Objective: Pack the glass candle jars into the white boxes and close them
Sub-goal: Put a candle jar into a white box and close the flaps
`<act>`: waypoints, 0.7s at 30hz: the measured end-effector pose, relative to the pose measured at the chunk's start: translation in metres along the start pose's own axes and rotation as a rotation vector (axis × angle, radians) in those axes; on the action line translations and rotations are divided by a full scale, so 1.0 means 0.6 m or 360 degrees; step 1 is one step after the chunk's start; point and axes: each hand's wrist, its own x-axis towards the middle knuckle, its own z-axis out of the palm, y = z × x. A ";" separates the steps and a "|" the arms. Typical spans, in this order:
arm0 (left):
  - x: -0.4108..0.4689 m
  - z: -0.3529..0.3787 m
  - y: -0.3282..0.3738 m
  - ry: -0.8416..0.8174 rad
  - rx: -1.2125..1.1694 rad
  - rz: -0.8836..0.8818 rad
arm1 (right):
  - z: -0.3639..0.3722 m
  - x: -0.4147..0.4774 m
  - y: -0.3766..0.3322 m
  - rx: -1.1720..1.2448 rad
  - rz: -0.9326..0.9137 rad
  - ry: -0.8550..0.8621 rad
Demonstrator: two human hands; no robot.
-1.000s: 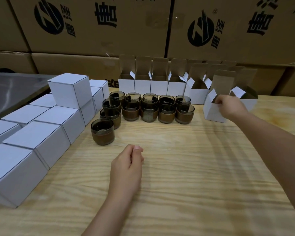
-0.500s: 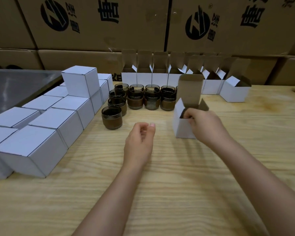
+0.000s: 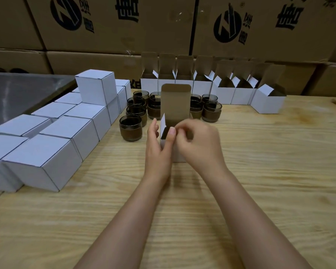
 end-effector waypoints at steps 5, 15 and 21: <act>-0.002 0.000 0.001 -0.0022 -0.0001 0.0004 | 0.008 0.000 0.056 0.0405 0.0234 0.0283; 0.000 0.003 -0.004 -0.0089 0.0202 0.0091 | 0.036 -0.002 0.083 0.0918 0.0229 -0.0141; 0.000 -0.001 0.000 0.0011 0.0063 -0.0010 | 0.022 -0.003 0.097 0.1145 0.0490 0.0002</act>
